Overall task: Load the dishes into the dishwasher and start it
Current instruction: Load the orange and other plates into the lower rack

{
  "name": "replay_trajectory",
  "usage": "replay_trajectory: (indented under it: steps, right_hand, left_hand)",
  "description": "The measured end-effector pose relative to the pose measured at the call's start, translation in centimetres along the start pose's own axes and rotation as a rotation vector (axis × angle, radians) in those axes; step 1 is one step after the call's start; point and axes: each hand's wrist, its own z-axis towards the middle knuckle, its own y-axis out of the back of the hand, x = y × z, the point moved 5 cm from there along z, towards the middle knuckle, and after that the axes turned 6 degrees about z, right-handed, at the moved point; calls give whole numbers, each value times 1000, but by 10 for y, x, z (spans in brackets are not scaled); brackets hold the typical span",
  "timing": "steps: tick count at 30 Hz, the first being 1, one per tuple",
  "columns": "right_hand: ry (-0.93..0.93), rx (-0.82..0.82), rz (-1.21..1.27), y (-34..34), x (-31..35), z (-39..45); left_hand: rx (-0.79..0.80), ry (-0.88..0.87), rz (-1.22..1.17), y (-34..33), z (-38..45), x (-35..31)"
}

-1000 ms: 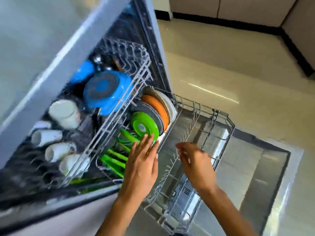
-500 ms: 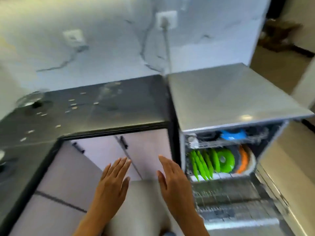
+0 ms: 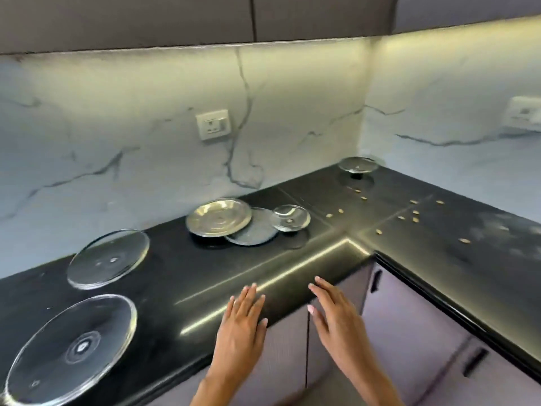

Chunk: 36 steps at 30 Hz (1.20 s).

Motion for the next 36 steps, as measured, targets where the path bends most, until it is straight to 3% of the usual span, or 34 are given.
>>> replay_trajectory:
  steps: [9, 14, 20, 26, 30, 36]
  right_hand:
    - [-69, 135, 39, -101, -49, 116]
    - [-145, 181, -11, -114, -79, 133]
    - [-184, 181, -31, -110, -108, 140]
    - [-148, 179, 13, -100, -110, 139]
    - [-110, 192, 40, -97, -103, 132]
    - [-70, 186, 82, -87, -91, 118]
  left_hand:
    - [290, 142, -42, -97, 168, 100]
    - [449, 71, 156, -147, 241, 120]
    - [330, 114, 225, -166, 250, 125]
    - [432, 145, 209, -145, 198, 118]
    - [295, -73, 154, -128, 158, 110]
    - [55, -233, -17, -99, 110, 116]
